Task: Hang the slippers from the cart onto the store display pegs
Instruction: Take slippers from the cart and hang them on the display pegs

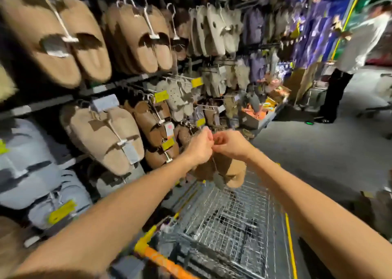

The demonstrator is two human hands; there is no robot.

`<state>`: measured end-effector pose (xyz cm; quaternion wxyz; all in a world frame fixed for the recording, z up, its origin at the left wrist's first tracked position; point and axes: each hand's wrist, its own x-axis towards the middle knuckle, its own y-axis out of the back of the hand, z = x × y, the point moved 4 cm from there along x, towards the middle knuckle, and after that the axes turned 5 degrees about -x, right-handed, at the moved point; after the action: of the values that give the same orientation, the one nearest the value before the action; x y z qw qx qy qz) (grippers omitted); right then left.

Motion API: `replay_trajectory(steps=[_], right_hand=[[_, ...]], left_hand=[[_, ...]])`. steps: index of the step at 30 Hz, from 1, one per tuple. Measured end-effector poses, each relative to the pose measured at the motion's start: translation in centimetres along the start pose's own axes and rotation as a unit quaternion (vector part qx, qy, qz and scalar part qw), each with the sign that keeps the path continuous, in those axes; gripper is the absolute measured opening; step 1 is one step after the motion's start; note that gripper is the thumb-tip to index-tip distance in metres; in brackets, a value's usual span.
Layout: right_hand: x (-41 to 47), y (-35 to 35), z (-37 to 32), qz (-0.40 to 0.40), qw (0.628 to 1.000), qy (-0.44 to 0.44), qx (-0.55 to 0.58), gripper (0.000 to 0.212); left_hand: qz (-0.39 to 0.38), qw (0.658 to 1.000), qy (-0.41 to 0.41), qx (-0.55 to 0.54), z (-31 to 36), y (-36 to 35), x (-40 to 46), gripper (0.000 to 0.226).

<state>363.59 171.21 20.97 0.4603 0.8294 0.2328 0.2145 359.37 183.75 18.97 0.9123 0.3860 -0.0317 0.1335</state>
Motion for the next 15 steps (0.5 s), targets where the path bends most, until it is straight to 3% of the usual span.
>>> replay_trajectory(steps=[4, 8, 11, 15], right_hand=[[-1.2, 4.1, -12.7, 0.045, 0.992, 0.11, -0.033, 0.031], [-3.7, 6.0, -26.6, 0.103, 0.976, 0.191, -0.03, 0.037], [-6.5, 6.6, -37.6, 0.111, 0.962, 0.249, 0.002, 0.038], [-10.7, 7.2, -51.3, 0.141, 0.928, 0.344, 0.019, 0.041]], left_hand=[[0.076, 0.993, -0.076, -0.041, 2.3, 13.7, -5.9, 0.008], [0.169, 0.976, -0.134, -0.008, 3.5, 27.1, -13.6, 0.009], [0.234, 0.962, -0.131, 0.042, 2.6, 36.6, -20.1, 0.003], [0.336, 0.924, -0.127, 0.133, 1.3, 47.8, -30.0, 0.018]])
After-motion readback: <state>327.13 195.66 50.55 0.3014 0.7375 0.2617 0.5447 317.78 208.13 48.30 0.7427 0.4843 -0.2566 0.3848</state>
